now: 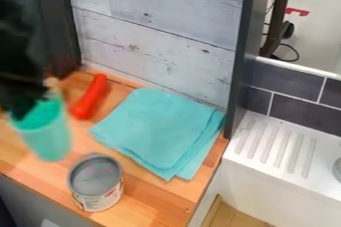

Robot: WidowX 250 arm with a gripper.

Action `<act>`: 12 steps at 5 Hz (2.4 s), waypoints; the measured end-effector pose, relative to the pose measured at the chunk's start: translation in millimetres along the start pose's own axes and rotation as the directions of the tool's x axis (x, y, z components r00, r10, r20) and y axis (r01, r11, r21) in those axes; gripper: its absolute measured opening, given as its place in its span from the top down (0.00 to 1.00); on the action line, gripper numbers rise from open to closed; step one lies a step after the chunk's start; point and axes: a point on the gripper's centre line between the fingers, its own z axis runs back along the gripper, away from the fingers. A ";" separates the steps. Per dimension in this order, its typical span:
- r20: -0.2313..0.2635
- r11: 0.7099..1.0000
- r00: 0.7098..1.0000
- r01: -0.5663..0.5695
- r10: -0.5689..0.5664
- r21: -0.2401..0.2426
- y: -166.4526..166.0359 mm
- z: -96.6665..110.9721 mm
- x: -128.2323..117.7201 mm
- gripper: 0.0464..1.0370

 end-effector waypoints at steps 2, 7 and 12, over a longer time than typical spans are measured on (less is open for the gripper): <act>0.055 0.992 0.991 -0.122 0.121 0.012 67.9 -16.5 -13.6 0.97; -0.017 0.931 0.932 -0.362 0.363 0.050 149.6 -85.7 14.8 0.97; -0.090 0.888 0.884 -0.460 0.458 0.004 152.6 -120.3 43.5 0.95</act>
